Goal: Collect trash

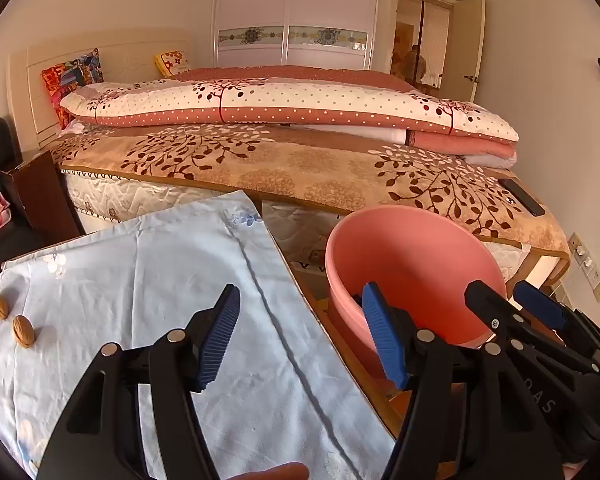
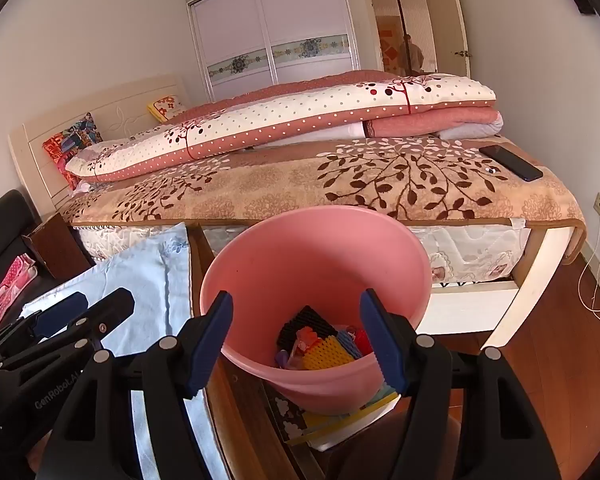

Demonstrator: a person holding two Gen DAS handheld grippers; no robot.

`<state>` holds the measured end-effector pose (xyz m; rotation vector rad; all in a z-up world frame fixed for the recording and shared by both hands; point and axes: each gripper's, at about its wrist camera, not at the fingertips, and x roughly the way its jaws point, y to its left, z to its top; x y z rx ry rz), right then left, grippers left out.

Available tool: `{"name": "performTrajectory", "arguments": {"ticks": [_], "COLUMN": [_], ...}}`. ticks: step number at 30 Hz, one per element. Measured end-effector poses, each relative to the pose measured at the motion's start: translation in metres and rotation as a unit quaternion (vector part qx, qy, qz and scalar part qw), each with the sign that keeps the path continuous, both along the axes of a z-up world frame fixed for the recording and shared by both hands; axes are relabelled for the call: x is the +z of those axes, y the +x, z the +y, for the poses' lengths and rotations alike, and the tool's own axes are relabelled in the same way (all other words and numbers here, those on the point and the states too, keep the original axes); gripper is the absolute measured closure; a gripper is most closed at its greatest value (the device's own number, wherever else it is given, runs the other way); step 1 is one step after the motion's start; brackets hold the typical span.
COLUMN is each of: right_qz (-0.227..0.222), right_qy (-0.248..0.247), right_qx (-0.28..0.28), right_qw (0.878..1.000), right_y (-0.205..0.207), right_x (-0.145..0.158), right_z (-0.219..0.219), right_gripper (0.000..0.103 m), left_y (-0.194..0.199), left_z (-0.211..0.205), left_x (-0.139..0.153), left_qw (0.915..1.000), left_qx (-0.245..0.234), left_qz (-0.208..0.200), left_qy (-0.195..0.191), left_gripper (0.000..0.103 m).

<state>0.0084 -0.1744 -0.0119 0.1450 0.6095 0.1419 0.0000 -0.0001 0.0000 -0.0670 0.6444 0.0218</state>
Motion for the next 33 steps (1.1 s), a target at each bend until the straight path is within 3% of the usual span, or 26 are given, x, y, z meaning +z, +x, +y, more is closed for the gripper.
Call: {"name": "performTrajectory", "arguments": {"ticks": [15,33], "right_qz": [0.004,0.002], "right_qy": [-0.003,-0.009], "right_qx": [0.0,0.037], "right_qw": [1.0,0.999], "right_y": [0.004,-0.011], "right_x": [0.0,0.006], "right_z": [0.003,0.02], "right_gripper": [0.038,0.038], "left_y": [-0.003,-0.013], "left_z": [-0.004,0.031], "left_x": [-0.006,0.001], "left_qw": [1.0,0.9992], "left_qx": [0.005,0.039], "left_qz": [-0.002,0.011], "left_qy": [-0.002,-0.008], "left_gripper": [0.039,0.039]}}
